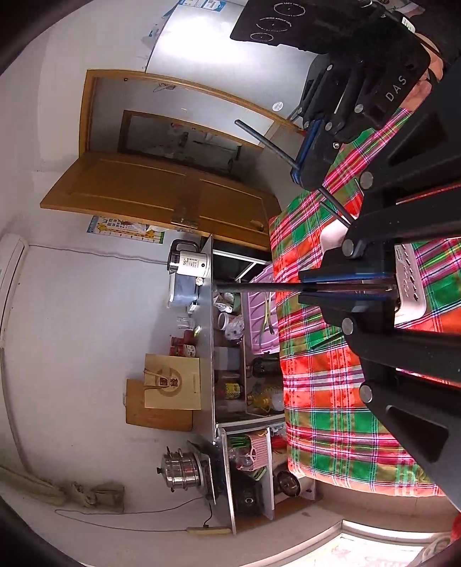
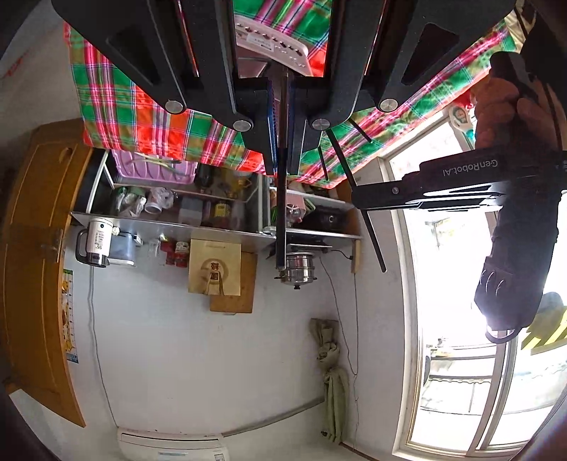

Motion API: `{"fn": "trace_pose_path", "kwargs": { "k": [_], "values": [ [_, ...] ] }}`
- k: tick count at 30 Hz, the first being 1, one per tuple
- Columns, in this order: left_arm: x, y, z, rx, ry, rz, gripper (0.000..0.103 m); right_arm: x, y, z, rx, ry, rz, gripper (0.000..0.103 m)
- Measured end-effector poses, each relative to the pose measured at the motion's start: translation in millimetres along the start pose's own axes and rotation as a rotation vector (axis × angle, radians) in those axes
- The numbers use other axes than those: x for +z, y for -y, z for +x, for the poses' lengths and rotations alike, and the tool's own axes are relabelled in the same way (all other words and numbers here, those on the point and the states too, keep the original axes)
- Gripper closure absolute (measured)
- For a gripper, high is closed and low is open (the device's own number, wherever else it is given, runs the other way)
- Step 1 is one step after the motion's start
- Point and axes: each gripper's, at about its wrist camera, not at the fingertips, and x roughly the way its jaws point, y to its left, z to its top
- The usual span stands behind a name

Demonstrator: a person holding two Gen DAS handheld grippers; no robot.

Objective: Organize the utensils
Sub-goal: 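Lower the chopsticks into the basket and open both tools, then withdraw both tools from the basket toward the light chopsticks on the cloth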

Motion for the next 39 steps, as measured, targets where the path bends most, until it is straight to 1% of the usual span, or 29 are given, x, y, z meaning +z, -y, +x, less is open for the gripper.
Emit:
{"fn": "trace_pose_path", "kwargs": {
  "k": [10,17,22,26,28,29,31,32,35,39],
  "values": [
    [-20.6,-8.9,40.3,0.001,-0.096,-0.016,0.098,-22.2,0.0,28.2,-0.017,-0.089,-0.01,0.098],
    [-29.7,-11.8,52.6,0.001,-0.142,-0.017,0.098,-35.8,4.1,40.5,-0.014,-0.153,-0.005,0.098],
    [-34.0,-13.4,58.6,0.018,-0.167,-0.016,0.098,-42.5,7.0,47.3,-0.014,-0.186,0.003,0.098],
    [-33.9,-15.0,54.9,0.016,-0.155,-0.024,0.098,-44.1,9.3,46.7,-0.011,-0.192,0.011,0.097],
    [-32.7,-15.0,50.5,0.018,-0.142,-0.027,0.096,-43.0,8.9,43.4,-0.012,-0.186,0.01,0.091],
    [-32.6,-14.8,47.5,0.018,-0.135,-0.028,0.093,-42.6,8.4,40.8,-0.015,-0.182,0.008,0.088],
    [-31.9,-13.4,39.7,0.013,-0.116,-0.027,0.088,-40.7,7.0,36.0,-0.017,-0.174,0.004,0.087],
    [-31.7,-12.6,34.9,0.012,-0.107,-0.026,0.086,-40.3,6.6,32.1,-0.018,-0.168,0.004,0.087],
    [-33.3,-9.9,15.7,0.015,-0.067,-0.022,0.086,-39.5,4.8,18.0,-0.015,-0.146,0.007,0.086],
    [-39.9,-3.3,-15.2,0.018,-0.014,-0.015,0.086,-40.9,3.4,-7.7,-0.011,-0.103,0.02,0.08]
  ]
}}
